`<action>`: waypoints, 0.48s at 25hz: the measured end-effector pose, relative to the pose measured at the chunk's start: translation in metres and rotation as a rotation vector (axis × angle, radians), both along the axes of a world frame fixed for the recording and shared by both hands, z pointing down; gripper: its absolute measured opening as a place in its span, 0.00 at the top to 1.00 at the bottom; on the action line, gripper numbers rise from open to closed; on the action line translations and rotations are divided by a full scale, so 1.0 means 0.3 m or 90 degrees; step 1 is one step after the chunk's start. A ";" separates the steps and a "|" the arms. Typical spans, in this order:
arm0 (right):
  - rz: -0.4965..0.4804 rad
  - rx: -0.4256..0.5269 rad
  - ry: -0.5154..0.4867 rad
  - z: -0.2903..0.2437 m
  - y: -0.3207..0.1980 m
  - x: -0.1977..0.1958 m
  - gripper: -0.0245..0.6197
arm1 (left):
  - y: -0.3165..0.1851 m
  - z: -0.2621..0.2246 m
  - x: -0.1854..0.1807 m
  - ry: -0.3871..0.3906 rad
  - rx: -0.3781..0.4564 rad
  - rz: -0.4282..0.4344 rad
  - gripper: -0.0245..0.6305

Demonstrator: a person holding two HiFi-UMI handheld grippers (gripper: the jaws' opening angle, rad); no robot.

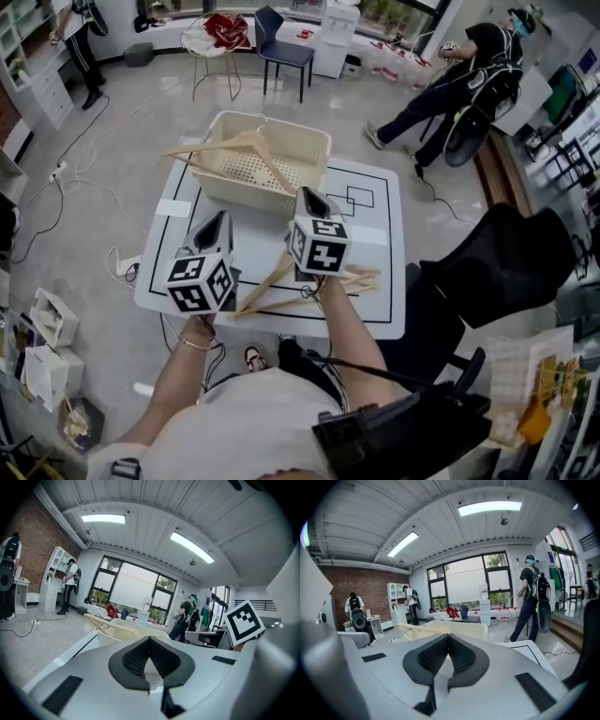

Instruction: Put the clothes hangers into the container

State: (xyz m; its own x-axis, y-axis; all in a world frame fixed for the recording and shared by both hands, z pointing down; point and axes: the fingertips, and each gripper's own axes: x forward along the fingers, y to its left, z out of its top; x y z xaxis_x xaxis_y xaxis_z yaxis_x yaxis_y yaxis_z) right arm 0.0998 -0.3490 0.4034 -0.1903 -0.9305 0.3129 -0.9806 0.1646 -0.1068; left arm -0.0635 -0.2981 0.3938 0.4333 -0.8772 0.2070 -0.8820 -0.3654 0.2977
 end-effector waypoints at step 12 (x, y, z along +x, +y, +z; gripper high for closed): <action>0.061 0.025 0.041 0.043 0.299 0.089 0.94 | 0.157 0.025 0.200 0.019 0.011 0.064 0.96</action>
State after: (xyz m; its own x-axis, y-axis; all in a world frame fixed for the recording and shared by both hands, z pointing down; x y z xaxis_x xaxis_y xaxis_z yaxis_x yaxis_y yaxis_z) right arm 0.1264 -0.2594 0.4163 -0.0805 -0.9551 0.2851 -0.9966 0.0724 -0.0386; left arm -0.0035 -0.2510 0.4014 0.5252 -0.8321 0.1784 -0.8314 -0.4570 0.3162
